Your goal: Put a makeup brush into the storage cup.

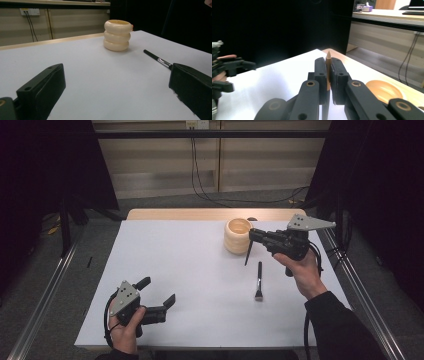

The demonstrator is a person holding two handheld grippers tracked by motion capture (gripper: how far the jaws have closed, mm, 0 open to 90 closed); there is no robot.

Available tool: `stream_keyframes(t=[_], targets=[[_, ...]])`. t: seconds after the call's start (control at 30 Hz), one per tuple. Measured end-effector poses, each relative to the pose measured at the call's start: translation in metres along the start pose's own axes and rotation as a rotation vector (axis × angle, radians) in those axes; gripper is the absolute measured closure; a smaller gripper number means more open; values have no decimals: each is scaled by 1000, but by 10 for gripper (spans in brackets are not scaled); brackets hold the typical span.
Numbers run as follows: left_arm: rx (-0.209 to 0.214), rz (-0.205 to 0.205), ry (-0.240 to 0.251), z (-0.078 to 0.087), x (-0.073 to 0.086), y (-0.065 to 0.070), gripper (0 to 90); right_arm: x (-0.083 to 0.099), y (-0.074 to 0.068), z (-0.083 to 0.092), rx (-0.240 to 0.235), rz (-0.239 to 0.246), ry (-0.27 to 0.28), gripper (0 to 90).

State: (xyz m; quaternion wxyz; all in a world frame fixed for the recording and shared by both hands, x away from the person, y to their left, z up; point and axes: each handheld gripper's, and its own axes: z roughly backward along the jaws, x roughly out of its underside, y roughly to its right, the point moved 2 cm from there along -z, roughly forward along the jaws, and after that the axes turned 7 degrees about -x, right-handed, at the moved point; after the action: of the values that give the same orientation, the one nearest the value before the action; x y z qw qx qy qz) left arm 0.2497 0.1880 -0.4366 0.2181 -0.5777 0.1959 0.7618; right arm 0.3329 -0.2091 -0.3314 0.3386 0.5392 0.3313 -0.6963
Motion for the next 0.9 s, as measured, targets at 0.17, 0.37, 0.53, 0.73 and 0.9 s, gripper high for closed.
stream_keyframes(t=[0.17, 0.37, 0.53, 0.73, 0.9], targets=[[16, -17, 3, 2, 0, 0, 12, -7, 11, -2, 34, -4, -4, 843], [22, -22, 7, 3, -2, -1, 12, -16, 20, -5, 40, -9, 7, 843], [18, -25, 11, 3, -2, -4, 12, -27, 34, -10, 68, -1, 2, 843], [18, -35, -9, 2, -1, -3, 12, -32, 46, -17, 85, 0, -11, 842], [20, -28, -7, 3, -1, -4, 13, -36, 55, -25, 99, -3, -16, 843]])
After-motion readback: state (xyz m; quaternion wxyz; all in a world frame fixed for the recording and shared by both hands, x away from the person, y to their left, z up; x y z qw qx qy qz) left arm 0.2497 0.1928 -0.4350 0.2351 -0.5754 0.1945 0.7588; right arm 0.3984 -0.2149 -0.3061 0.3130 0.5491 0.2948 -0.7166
